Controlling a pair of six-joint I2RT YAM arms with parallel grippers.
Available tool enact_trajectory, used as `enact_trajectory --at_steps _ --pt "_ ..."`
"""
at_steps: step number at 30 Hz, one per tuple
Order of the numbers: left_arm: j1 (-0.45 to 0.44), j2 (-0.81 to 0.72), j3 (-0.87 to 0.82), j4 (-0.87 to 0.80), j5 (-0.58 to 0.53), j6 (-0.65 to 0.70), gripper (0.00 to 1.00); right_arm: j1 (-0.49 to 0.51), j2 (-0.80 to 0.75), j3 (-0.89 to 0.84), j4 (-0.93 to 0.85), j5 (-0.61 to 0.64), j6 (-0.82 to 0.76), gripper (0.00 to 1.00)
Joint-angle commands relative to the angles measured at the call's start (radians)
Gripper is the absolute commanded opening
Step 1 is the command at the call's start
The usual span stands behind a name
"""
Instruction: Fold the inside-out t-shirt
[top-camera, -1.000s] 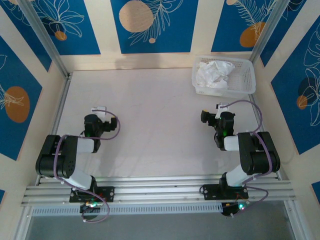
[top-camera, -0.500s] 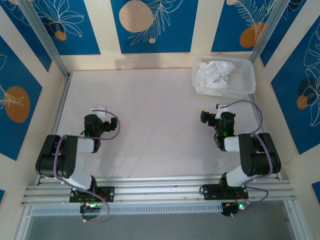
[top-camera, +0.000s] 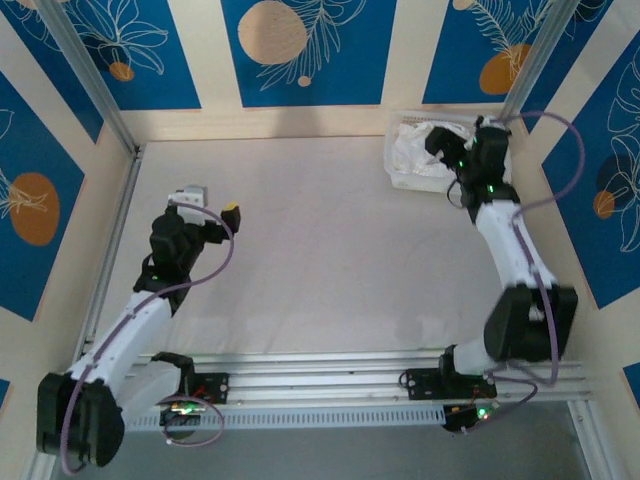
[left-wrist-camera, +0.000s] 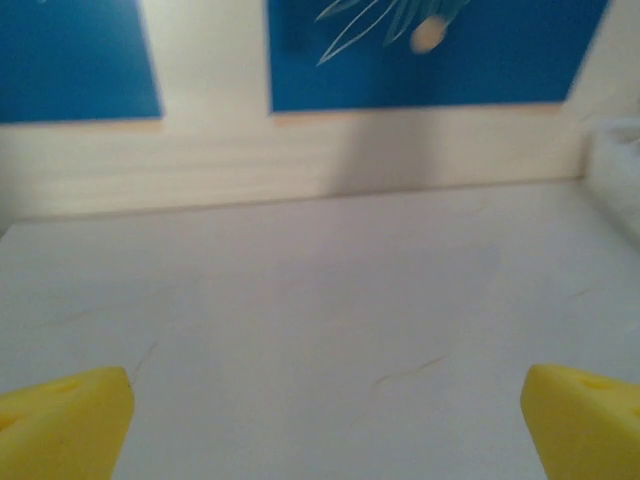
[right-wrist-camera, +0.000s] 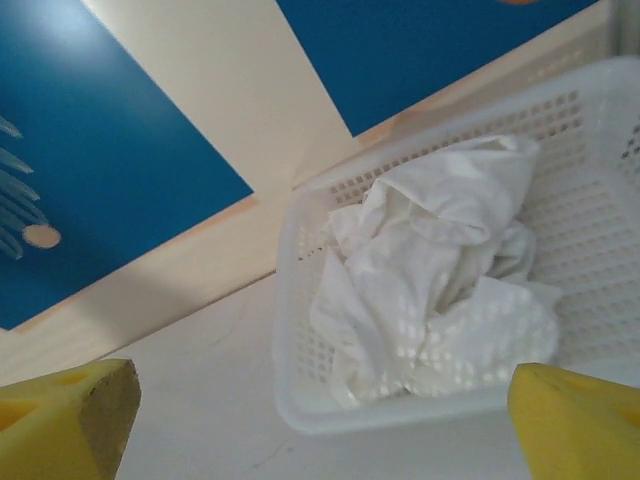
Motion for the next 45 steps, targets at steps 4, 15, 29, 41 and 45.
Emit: enact_trajectory --at_steps 4,15,29,41,45 --pt "-0.131 -0.051 0.085 -0.333 0.056 -0.131 0.99 -0.034 0.47 0.49 -0.421 0.042 0.0 0.96" --pt "-0.163 -0.076 0.073 -0.402 -0.052 -0.138 0.99 0.007 1.025 1.267 -0.839 -0.094 -0.241 0.0" --pt "-0.163 -0.012 0.172 -0.419 0.016 -0.137 0.99 0.108 0.683 1.716 -0.958 -0.249 -0.254 0.0" --pt "-0.164 0.03 0.177 -0.378 0.062 -0.158 0.99 0.187 0.355 1.598 -0.774 -0.637 -0.142 0.0" --pt "-0.164 0.037 0.177 -0.399 0.047 -0.167 0.99 0.249 0.418 1.544 -0.859 -0.586 -0.214 0.0"
